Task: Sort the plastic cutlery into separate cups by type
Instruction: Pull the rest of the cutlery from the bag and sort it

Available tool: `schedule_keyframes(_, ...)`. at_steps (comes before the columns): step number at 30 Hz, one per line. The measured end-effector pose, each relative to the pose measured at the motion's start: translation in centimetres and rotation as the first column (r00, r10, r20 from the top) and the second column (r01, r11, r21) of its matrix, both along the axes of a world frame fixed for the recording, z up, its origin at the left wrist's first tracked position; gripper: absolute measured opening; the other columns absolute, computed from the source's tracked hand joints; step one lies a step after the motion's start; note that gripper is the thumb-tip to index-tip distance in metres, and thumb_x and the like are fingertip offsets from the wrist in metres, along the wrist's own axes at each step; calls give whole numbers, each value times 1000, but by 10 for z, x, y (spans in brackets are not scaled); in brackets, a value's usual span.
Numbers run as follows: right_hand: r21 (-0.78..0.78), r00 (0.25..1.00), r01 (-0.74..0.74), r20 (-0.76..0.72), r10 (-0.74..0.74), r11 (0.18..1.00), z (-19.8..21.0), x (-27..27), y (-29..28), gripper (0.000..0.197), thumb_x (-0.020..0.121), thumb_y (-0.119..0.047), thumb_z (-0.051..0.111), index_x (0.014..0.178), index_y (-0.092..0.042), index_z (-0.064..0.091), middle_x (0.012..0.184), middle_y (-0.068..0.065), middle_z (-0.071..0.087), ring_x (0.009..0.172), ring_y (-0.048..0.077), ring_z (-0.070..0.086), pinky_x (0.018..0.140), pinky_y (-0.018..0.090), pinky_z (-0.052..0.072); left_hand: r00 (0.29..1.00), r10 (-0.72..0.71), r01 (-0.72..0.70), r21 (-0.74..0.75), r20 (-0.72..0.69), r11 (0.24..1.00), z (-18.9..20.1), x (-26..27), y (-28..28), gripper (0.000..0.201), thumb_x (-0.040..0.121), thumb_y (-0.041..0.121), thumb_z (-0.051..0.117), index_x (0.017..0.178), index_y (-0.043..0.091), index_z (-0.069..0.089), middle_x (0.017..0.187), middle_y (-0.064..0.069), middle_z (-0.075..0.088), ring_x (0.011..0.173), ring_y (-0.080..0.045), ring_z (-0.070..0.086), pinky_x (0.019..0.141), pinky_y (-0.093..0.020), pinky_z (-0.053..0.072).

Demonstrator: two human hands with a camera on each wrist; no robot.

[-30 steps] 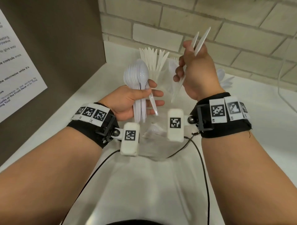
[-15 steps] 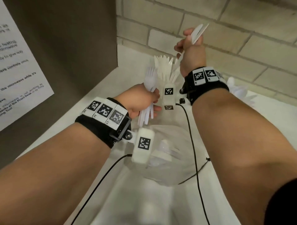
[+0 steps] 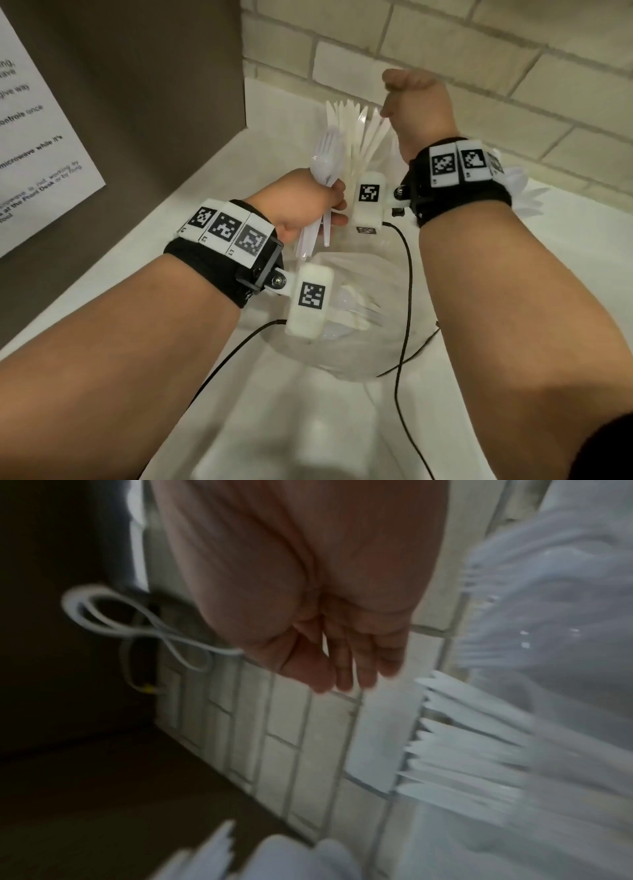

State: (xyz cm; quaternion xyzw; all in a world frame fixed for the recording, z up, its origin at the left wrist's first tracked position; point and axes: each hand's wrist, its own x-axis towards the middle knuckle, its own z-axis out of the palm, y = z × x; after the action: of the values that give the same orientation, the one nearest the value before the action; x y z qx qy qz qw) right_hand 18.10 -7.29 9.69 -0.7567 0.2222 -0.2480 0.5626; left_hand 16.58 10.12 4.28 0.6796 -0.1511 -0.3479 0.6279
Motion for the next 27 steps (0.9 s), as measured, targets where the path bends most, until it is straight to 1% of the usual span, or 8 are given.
schedule_keyframes(2, 17, 995, -98, 26, 97, 995, 13, -27, 12, 31, 82, 1, 56, 106, -13, 68, 95, 0, 68, 83, 12, 63, 72, 25, 51, 1000, -7, 7, -104, 1, 995, 2, -5, 3, 15, 96, 5, 50, 84, 13, 56, 78, -6, 63, 67, -18, 67, 83, -42, 55)
schedule_keyframes(5, -41, 980, -201, -3, 201, 979, 25, -72, 32, 13, 82, -4, 64, 90, -15, 67, 78, 0, 67, 62, 13, 60, 55, 26, 47, 987, -117, 81, -289, -111, 954, 6, -18, 9, 15, 98, 14, 51, 83, 12, 54, 65, -3, 55, 57, -17, 62, 63, -35, 57)
schedule_keyframes(8, -95, 976, -208, -81, 200, 974, 22, -106, 51, 17, 79, -20, 76, 87, -8, 67, 72, 4, 67, 51, 12, 57, 49, 27, 46, 994, -104, 93, -234, -35, 968, 6, -30, 5, 15, 99, 20, 50, 87, 11, 52, 68, -3, 48, 56, -16, 53, 59, -33, 55)
schedule_keyframes(13, -248, 978, -113, -197, 64, 962, -3, -123, 73, 48, 66, -46, 82, 92, -10, 62, 68, 4, 69, 51, 11, 60, 48, 27, 46, 914, -65, 26, 103, 399, 994, 1, -40, -9, 26, 95, 22, 48, 119, 12, 49, 95, -2, 60, 63, -13, 55, 53, -30, 55)
schedule_keyframes(16, -158, 984, -90, -169, 63, 983, -13, -127, 70, 32, 76, -26, 77, 94, -5, 62, 70, 9, 68, 48, 10, 59, 48, 25, 45, 895, -103, 40, 153, 433, 987, -4, -40, -7, 45, 86, 26, 65, 121, 12, 40, 107, 0, 56, 88, -16, 62, 62, -38, 61)
schedule_keyframes(19, -8, 979, -133, -160, 130, 991, -17, -136, 64, 19, 84, -15, 67, 101, -6, 63, 79, 7, 67, 56, 13, 59, 48, 26, 44, 928, -171, 168, 37, 330, 985, -9, -38, -1, 61, 75, 27, 77, 124, 19, 42, 112, -2, 60, 101, -19, 64, 64, -36, 60)
schedule_keyframes(23, 147, 969, -192, -125, 211, 970, -19, -139, 65, 16, 88, -7, 57, 103, -6, 62, 84, 10, 65, 62, 16, 55, 47, 28, 39, 914, -160, 154, 46, 372, 987, -17, -37, -3, 57, 75, 26, 76, 122, 17, 44, 109, -4, 63, 97, -21, 65, 57, -30, 55)
schedule_keyframes(27, 103, 978, -147, -132, 160, 984, -25, -133, 74, 32, 90, -25, 61, 116, -9, 55, 93, 12, 66, 64, 16, 59, 49, 28, 40, 853, -140, 78, 142, 503, 987, -16, -35, -9, 46, 79, 23, 68, 116, 6, 45, 101, -10, 61, 86, -26, 67, 46, -27, 52)
